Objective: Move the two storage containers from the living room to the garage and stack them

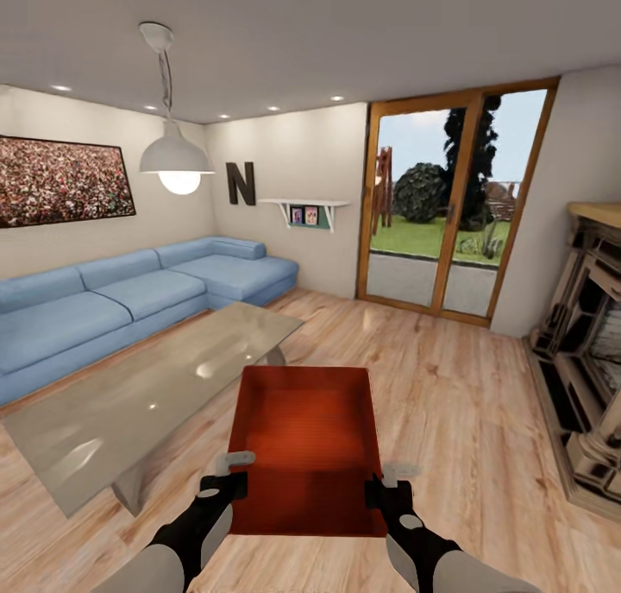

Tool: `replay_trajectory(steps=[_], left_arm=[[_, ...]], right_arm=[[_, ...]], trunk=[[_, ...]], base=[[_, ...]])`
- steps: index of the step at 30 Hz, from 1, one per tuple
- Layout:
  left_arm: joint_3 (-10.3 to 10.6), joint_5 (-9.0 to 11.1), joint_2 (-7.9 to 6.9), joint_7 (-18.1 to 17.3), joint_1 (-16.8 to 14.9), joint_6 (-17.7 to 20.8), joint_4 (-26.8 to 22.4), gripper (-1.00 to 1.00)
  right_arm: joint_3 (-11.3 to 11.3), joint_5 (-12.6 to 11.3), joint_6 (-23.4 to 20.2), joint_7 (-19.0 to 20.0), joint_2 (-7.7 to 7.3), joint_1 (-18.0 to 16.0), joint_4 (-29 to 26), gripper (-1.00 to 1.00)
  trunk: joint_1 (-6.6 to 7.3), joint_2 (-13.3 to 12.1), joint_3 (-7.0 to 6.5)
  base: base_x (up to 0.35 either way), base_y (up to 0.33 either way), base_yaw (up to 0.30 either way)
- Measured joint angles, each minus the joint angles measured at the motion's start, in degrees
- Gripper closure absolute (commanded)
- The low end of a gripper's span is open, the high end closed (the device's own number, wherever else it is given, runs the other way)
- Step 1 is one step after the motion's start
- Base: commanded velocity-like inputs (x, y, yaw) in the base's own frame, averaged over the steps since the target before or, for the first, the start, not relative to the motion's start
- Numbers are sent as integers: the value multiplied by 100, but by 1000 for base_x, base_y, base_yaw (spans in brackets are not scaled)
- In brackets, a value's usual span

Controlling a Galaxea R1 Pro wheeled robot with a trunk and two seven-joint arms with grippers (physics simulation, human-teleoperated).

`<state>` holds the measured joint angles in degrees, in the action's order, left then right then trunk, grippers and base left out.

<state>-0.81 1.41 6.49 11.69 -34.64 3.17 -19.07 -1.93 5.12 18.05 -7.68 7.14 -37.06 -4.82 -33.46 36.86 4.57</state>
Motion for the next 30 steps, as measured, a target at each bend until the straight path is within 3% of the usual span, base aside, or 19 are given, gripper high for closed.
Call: replay_trajectory(steps=[30], left_arm=[[0,0,0,1,0,0,1,100]], right_arm=[[5,-10,-3,4,-1,1,-1,100]], trunk=[[1,0,-139]], base=[[-109,-84,282]])
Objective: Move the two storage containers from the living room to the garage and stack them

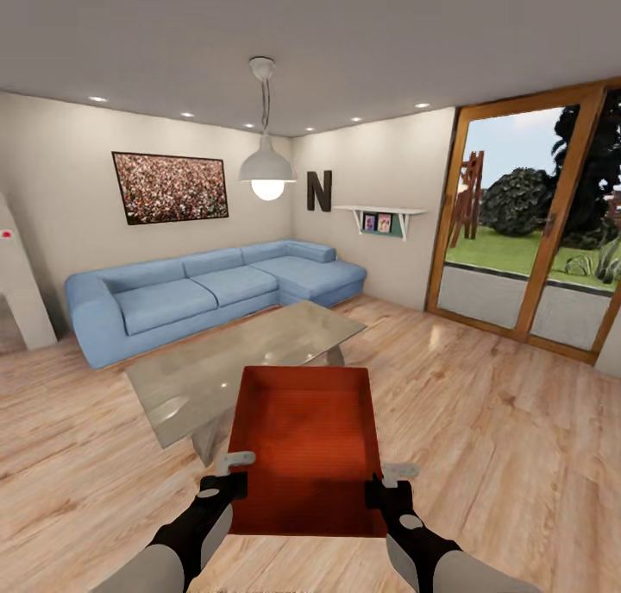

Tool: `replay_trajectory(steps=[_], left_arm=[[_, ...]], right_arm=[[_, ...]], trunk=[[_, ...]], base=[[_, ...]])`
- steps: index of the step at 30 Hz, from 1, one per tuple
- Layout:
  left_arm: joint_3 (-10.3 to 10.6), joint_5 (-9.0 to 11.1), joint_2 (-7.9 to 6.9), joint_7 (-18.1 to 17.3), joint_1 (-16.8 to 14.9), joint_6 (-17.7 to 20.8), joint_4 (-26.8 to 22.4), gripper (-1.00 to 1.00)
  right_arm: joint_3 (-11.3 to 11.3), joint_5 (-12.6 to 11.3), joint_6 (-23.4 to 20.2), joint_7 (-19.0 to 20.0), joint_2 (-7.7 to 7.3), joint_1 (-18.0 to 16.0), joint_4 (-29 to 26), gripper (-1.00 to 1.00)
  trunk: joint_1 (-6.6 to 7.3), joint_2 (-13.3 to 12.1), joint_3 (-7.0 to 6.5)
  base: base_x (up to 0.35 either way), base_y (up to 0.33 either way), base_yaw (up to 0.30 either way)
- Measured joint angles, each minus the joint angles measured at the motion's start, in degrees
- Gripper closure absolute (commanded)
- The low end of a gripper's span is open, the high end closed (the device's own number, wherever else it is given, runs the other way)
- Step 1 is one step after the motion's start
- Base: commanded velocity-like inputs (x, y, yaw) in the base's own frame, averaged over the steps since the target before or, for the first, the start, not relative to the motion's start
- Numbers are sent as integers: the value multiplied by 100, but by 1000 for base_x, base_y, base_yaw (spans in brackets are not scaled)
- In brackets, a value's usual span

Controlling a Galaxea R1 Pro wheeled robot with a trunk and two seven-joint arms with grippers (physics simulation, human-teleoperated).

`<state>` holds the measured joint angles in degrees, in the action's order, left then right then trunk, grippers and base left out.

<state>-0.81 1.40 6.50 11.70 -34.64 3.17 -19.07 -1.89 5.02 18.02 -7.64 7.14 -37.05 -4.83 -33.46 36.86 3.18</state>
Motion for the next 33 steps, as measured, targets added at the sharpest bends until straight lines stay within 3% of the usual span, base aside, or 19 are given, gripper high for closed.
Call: replay_trajectory(steps=[33], left_arm=[[-2,1,0,0,0,1,0,100]], right_arm=[[3,1,-7,1,0,-2,-2,100]], trunk=[[1,0,-109]], base=[[-3,-1,290]])
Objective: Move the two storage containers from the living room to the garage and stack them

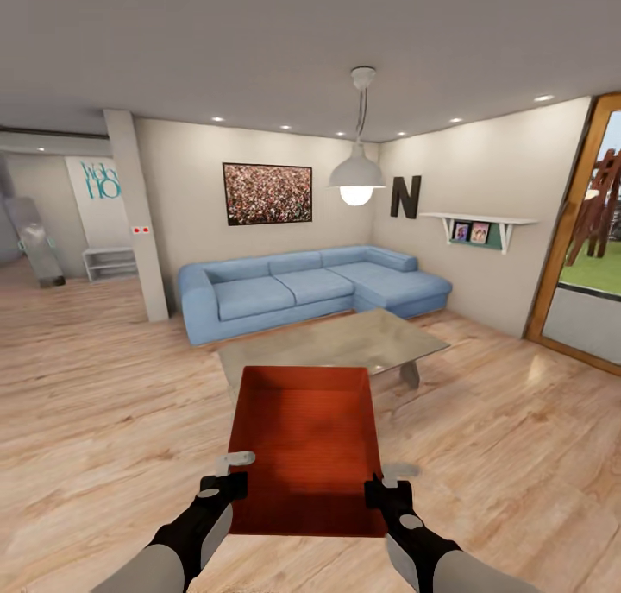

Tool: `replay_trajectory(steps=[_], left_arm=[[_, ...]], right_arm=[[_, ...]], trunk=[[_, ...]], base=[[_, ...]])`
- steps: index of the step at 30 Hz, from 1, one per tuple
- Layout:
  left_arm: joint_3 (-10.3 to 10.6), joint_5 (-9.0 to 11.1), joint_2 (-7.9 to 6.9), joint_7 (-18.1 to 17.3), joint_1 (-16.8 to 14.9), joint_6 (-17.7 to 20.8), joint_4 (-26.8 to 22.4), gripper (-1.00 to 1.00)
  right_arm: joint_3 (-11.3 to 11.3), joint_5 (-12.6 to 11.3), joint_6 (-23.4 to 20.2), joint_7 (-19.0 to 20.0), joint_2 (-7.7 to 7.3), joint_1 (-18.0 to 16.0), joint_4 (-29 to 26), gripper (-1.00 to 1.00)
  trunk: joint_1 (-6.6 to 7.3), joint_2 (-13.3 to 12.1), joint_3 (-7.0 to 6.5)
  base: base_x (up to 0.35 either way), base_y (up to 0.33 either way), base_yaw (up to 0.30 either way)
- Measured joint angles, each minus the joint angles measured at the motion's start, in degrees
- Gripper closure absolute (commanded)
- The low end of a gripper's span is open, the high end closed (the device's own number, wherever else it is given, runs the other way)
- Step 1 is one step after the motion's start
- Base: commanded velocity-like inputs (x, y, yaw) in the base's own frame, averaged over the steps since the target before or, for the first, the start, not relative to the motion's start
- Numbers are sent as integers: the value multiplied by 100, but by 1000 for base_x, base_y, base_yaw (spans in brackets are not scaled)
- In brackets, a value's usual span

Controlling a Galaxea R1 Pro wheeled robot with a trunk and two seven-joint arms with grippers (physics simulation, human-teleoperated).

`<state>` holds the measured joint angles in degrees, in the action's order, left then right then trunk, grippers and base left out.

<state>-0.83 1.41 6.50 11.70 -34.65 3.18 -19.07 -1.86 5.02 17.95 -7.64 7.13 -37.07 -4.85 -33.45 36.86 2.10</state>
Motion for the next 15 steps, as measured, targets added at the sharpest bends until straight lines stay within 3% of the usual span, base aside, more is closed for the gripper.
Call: replay_trajectory(steps=[15], left_arm=[[4,0,0,0,1,0,1,100]], right_arm=[[-5,-2,11,0,0,5,3,100]], trunk=[[0,0,0]], base=[[0,0,300]])
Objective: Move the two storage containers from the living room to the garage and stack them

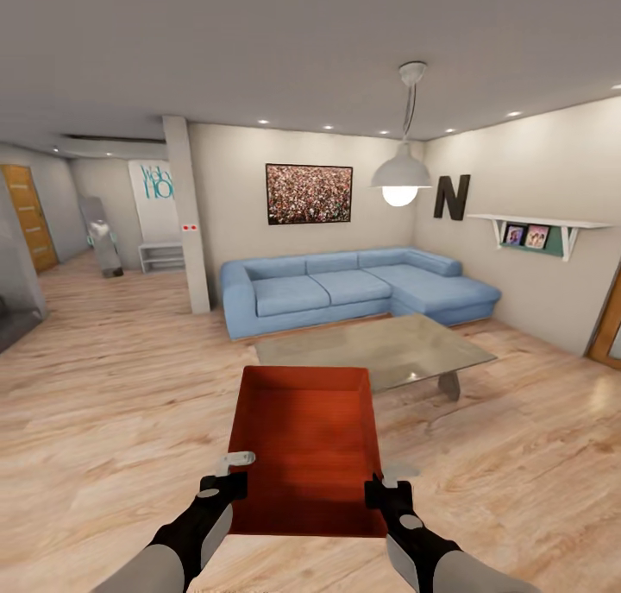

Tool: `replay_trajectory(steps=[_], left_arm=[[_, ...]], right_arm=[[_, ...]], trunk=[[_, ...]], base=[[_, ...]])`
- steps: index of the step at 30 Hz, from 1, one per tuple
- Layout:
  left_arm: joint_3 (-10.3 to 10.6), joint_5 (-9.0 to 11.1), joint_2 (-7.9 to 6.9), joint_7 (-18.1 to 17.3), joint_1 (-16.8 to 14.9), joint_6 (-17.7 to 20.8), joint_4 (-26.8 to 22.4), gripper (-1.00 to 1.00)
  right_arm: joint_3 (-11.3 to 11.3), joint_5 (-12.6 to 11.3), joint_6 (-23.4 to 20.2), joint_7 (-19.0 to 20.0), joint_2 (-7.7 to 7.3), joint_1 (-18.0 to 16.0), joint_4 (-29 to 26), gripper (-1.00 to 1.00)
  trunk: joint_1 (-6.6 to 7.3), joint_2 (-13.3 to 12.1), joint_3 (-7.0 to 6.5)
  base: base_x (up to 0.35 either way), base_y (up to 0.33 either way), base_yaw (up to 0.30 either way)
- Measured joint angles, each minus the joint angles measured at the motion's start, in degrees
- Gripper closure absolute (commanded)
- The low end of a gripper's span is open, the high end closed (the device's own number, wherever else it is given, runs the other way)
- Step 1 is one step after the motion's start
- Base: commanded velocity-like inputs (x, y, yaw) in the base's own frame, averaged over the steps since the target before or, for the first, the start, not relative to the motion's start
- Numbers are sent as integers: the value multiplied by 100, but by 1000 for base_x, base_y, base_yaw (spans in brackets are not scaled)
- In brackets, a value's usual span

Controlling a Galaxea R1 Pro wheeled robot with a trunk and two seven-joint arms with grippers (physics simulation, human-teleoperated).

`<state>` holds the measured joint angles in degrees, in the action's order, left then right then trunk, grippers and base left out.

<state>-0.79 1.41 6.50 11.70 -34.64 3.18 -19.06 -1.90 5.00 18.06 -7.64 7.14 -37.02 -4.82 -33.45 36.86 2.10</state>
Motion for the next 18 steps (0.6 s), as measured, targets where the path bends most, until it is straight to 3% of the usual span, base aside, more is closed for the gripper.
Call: replay_trajectory(steps=[18], left_arm=[[2,1,0,0,0,0,-5,100]], right_arm=[[-2,-1,6,0,0,-1,2,100]], trunk=[[0,0,0]], base=[[0,0,300]])
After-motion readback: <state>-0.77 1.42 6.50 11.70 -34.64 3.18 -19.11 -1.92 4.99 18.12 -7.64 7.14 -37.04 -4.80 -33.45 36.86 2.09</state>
